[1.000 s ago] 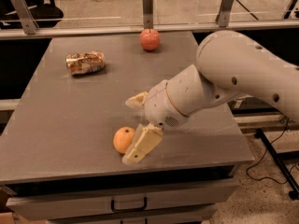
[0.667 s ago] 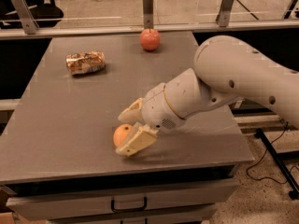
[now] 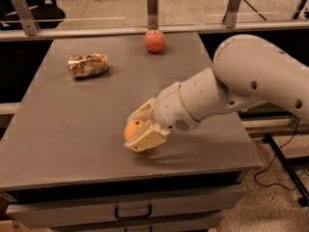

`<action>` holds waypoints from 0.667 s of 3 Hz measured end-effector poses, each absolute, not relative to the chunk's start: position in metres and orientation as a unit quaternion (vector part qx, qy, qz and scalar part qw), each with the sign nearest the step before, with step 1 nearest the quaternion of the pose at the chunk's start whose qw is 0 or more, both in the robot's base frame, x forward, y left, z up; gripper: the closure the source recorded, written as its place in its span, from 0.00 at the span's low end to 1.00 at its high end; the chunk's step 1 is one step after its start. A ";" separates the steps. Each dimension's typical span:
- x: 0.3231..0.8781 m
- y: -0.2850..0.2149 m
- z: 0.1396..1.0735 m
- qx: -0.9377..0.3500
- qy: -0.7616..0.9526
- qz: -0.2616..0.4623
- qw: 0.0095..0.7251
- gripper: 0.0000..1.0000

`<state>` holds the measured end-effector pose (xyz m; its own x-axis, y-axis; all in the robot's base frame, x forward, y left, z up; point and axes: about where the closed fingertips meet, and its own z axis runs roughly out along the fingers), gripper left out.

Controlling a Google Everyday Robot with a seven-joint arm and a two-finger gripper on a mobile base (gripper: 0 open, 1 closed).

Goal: Move orange near apple

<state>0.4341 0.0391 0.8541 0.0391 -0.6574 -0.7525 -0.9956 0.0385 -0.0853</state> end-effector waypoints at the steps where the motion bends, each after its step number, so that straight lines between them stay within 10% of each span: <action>1: 0.462 -0.010 0.891 -0.617 0.660 0.217 0.369 1.00; 2: 0.462 -0.010 0.890 -0.617 0.660 0.217 0.369 1.00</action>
Offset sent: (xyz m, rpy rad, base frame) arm 0.0222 -0.0428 0.0268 0.0049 -0.0655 -0.0906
